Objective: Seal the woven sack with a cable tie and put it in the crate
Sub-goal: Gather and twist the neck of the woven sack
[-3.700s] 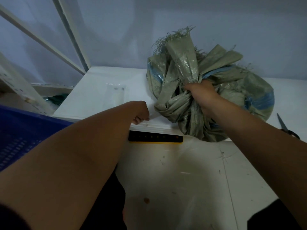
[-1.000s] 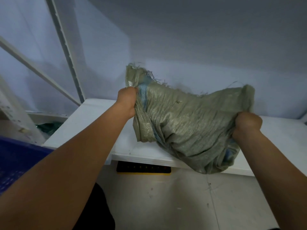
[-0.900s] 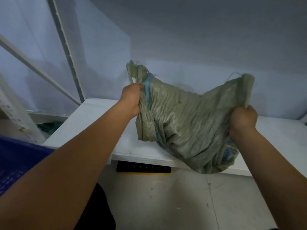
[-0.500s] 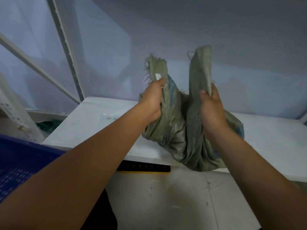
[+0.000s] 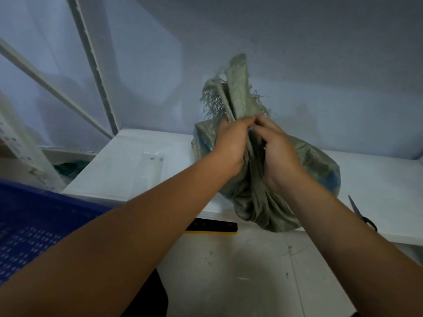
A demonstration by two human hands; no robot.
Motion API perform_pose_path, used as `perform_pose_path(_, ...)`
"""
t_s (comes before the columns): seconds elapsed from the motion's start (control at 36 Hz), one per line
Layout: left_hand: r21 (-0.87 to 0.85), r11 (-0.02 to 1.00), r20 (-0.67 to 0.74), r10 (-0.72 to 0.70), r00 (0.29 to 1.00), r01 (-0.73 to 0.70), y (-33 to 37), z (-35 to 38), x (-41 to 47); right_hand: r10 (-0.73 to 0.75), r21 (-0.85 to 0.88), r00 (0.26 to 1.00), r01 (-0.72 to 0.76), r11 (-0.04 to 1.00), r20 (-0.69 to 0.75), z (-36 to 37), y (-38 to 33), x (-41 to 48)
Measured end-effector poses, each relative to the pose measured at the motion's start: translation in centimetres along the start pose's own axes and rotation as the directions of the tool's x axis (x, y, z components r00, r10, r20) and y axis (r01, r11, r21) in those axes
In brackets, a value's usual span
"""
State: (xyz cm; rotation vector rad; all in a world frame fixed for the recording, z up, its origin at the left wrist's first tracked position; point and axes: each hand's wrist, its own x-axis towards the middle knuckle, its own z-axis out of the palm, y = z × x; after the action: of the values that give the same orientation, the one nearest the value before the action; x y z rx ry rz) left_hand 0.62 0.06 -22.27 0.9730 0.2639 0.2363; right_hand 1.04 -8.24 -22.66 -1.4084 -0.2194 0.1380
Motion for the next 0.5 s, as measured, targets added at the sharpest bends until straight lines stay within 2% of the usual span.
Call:
perform_pose_path(0.06,-0.047,0.997,0.008,-0.062,0.998,0.062,0.8,-0.2,-0.1,0.02,0.055,0.994,-0.014,0.998,-0.108,-0.7,-0.1,0.7)
perform_pose_path(0.14,-0.113,0.986,0.033,-0.122,0.992,0.125,1.5,-0.3,-0.5,0.012,0.018,0.957,-0.007,1.0,-0.289,-2.4,-0.1,1.5)
perform_pose_path(0.22,-0.196,0.973,0.068,-0.111,0.991,0.122,2.1,-0.5,-0.7,0.092,0.019,0.927,-0.091,0.996,-0.364,-4.0,-0.2,1.6)
perform_pose_path(0.31,-0.259,0.957,0.068,-0.116,0.991,0.13,2.7,-0.6,-0.9,0.295,0.146,0.926,-0.266,0.953,-0.237,-5.0,-0.2,1.2)
perform_pose_path(0.36,-0.26,0.955,0.088,-0.125,0.988,0.144,2.8,-0.8,-0.9,0.355,0.155,0.932,-0.342,0.927,-0.068,-5.1,-0.1,1.0)
perform_pose_path(0.42,-0.249,0.954,0.11,-0.145,0.983,0.169,2.7,-0.9,-0.8,0.327,0.155,0.942,-0.335,0.929,0.076,-4.6,-0.3,0.7)
perform_pose_path(0.5,-0.221,0.955,0.107,-0.177,0.978,0.197,2.6,-1.1,-0.7,0.26,0.227,0.952,-0.292,0.929,0.162,-3.6,-1.0,0.2)
